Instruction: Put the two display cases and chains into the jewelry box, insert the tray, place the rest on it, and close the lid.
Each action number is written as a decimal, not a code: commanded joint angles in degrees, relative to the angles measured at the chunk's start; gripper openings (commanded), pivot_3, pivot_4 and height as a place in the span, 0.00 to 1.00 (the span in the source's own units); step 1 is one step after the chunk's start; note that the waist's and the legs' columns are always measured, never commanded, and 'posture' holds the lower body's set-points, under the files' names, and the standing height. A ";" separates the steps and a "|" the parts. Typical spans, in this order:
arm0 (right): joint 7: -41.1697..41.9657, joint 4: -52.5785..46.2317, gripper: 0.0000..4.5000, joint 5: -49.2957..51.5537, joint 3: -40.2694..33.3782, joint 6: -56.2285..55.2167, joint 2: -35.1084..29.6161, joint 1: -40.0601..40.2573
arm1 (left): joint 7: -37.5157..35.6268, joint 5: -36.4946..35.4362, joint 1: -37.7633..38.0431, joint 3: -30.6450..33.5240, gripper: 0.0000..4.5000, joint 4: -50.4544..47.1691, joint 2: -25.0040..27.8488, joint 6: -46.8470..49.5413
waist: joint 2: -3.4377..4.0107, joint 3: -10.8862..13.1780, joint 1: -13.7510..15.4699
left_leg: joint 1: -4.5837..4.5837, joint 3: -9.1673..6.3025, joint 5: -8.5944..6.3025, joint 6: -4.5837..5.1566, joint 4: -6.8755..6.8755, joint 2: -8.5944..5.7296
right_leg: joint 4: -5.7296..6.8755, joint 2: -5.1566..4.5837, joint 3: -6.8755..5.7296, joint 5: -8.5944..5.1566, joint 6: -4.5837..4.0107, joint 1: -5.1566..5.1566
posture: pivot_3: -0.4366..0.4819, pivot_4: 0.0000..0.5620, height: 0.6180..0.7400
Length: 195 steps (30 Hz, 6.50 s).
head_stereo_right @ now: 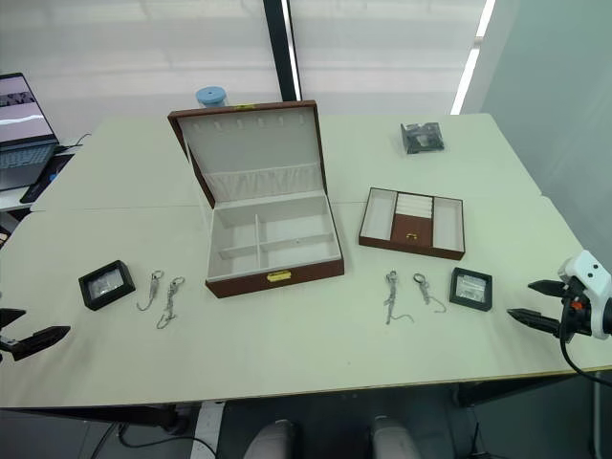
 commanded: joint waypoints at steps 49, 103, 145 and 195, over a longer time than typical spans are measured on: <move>-32.98 6.83 0.07 -14.97 20.81 -2.02 48.23 -37.63 | 28.42 -5.71 -25.24 -16.76 0.06 -20.62 -32.27 13.67 | -0.12 -0.07 0.03 | 0.07 0.08 0.00 -0.04 0.21 0.01 | 0.25 0.14 0.51 0.10 0.08 -0.06 | 0.48 0.27 1.00; -16.72 -25.98 0.01 -8.01 28.30 18.59 45.61 -20.09 | 3.89 1.26 -33.94 -24.18 0.00 -6.67 -29.84 11.10 | -0.15 -0.13 0.08 | 0.14 0.07 -0.05 -0.07 0.18 0.00 | 0.14 0.53 0.51 0.10 0.07 0.01 | 0.48 0.27 1.00; -14.76 -29.78 0.13 3.65 8.15 18.11 28.64 -12.53 | 4.14 -8.72 -19.59 -6.10 0.14 -21.27 -13.44 20.57 | -0.21 -0.08 0.04 | -0.19 0.00 -0.12 -0.14 0.17 0.14 | 0.04 0.57 0.63 0.12 0.03 -0.37 | 0.48 0.27 1.00; 0.60 -2.77 1.00 -0.32 -3.64 0.87 1.13 -3.38 | -0.35 -3.21 6.47 10.72 1.00 -13.18 -0.79 10.55 | -0.19 -0.05 -0.06 | -0.05 0.26 -0.20 0.00 0.12 0.13 | 0.01 0.22 0.77 0.11 0.03 -0.35 | 0.48 0.27 1.00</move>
